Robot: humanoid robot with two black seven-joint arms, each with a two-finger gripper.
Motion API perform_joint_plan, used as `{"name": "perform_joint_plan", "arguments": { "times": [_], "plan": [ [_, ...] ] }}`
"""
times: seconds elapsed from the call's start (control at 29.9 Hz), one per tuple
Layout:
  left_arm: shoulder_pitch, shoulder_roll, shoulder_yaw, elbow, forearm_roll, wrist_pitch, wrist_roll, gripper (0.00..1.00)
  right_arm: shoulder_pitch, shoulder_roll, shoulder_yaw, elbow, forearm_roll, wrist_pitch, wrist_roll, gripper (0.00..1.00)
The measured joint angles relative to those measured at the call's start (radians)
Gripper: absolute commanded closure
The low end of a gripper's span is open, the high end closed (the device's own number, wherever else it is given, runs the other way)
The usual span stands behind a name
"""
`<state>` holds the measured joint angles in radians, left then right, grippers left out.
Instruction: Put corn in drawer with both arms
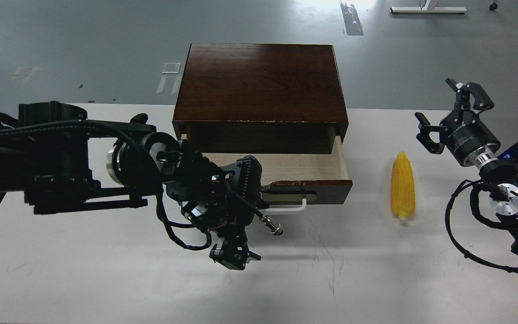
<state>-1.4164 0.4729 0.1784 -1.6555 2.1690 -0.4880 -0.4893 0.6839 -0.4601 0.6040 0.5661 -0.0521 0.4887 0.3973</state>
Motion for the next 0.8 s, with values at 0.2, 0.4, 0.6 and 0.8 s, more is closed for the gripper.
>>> {"name": "perform_joint_plan", "arguments": {
  "times": [0.2,0.4,0.6,0.8],
  "plan": [
    [-0.001,-0.001,-0.006,-0.008,0.000,0.000,0.001,0.01,-0.002,0.000,0.000,0.000,0.000,0.000,0.000,0.00],
    [0.006,-0.010,-0.030,0.008,-0.013,0.000,0.001,0.01,-0.004,-0.001,0.001,-0.001,0.000,0.000,0.000,0.00],
    [0.025,-0.007,-0.033,0.037,-0.012,-0.001,0.001,0.01,-0.005,-0.001,0.002,0.000,0.000,0.000,0.000,0.00],
    [0.026,0.006,-0.047,0.028,-0.011,-0.001,0.000,0.01,-0.005,0.000,0.003,0.000,0.000,0.000,0.000,0.00]
  ]
}}
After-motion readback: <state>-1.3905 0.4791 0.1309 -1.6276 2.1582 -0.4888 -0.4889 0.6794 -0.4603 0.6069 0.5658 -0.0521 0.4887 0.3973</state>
